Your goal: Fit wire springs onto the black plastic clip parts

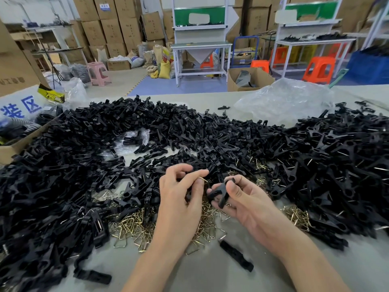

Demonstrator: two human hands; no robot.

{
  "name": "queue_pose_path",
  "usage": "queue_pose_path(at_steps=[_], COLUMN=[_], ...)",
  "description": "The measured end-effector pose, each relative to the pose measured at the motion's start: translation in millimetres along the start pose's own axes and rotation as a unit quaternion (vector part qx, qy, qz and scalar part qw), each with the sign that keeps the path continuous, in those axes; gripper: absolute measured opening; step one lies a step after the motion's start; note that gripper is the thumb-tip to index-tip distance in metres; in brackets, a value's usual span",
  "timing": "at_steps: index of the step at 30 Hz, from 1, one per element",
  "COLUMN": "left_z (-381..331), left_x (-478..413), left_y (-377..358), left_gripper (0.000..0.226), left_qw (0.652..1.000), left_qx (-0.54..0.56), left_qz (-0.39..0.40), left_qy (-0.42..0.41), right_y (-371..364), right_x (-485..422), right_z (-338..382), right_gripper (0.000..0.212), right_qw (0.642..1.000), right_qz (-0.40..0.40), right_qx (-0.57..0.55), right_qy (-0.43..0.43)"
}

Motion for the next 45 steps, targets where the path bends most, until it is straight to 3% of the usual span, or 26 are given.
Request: queue_pose_path(at_steps=[9, 14, 18, 22, 26, 34, 45], left_z=[1, -2, -5, -9, -16, -23, -21], left_x=[0, 0, -1, -4, -6, -2, -1], left_y=[-2, 0, 2, 2, 0, -15, -19], left_gripper=[0.024, 0.029, 0.016, 0.013, 0.018, 0.019, 0.021], left_qw=[0.999, 0.999, 0.997, 0.953, 0.901, 0.848, 0.831], left_qx=[0.018, -0.039, 0.049, 0.253, 0.381, 0.476, 0.502], left_qz=[0.024, 0.020, -0.008, -0.037, 0.015, 0.064, 0.045], left_qy=[0.016, -0.017, 0.055, 0.164, 0.208, 0.223, 0.236], right_y=[0, 3, 6, 10, 12, 13, 10], right_x=[0, 1, -2, -5, -6, -6, -5], right_z=[2, 2, 3, 3, 3, 2, 1], right_gripper=[0.042, 0.044, 0.035, 0.030, 0.034, 0.027, 0.032], right_qw=[0.999, 0.998, 0.998, 0.993, 0.992, 0.986, 0.987], right_qz=[0.031, 0.033, -0.007, -0.050, -0.056, -0.017, 0.012], right_qx=[-0.033, -0.045, -0.052, -0.081, -0.089, -0.154, -0.153], right_qy=[0.009, 0.015, 0.035, 0.064, 0.073, 0.064, 0.044])
Point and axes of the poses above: each hand's wrist, its own x-axis away from the middle knuckle, its own y-axis out of the back of the hand, z = x × y, the point moved 1 cm from there along -x, towards the middle knuckle, and after that the axes turned 8 degrees about -y, right-handed, at the moved point
